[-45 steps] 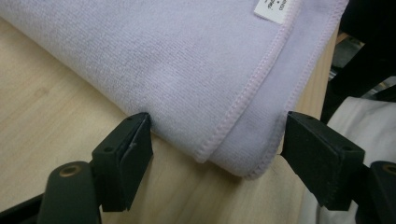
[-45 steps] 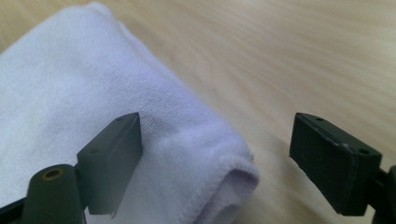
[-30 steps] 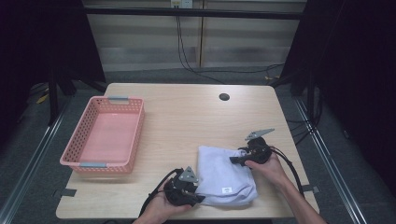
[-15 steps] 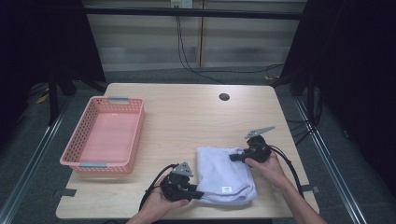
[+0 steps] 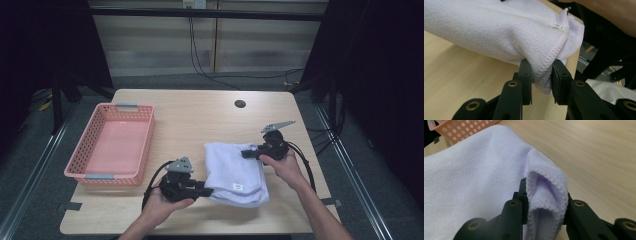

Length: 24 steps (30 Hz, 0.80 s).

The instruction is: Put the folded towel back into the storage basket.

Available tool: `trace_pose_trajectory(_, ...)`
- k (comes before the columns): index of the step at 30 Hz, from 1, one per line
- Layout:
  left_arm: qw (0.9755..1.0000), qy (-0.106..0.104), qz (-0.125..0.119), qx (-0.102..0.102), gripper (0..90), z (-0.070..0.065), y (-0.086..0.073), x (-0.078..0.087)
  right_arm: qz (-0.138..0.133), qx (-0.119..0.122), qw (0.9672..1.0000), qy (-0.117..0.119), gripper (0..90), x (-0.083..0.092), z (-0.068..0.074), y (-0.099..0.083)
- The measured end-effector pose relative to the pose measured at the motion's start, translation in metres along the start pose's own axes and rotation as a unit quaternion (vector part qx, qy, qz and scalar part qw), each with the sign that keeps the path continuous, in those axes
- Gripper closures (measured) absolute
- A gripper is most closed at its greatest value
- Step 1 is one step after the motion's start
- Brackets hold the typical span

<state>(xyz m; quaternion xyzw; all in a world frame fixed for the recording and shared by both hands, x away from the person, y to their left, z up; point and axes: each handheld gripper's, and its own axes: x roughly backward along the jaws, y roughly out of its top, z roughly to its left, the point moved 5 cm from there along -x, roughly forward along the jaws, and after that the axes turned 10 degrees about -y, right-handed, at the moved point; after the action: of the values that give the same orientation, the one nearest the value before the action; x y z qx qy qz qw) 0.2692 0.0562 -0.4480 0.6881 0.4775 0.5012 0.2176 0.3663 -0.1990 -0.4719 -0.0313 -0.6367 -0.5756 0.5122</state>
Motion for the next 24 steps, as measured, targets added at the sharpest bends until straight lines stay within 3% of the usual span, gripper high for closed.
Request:
trace_pose_trajectory(6,0.9994,0.017,-0.031,-0.007,72.8,0.004,0.017,0.029,-0.022,0.010,0.9997,0.007,73.5,-0.004,0.010,0.043)
trace_pose_trajectory(12,0.9975,0.042,-0.057,-0.002,72.9,0.015,0.025,0.072,-0.044,0.020,0.9986,0.021,73.7,-0.009,0.022,0.086)
trace_pose_trajectory(19,0.9928,0.076,-0.093,0.005,73.2,0.027,0.022,0.124,-0.048,0.047,0.9967,0.045,73.9,-0.041,0.051,0.140)
trace_pose_trajectory(24,0.9888,0.092,-0.116,0.018,73.3,0.036,0.013,0.158,-0.047,0.060,0.9953,0.059,74.0,-0.060,0.071,0.168)
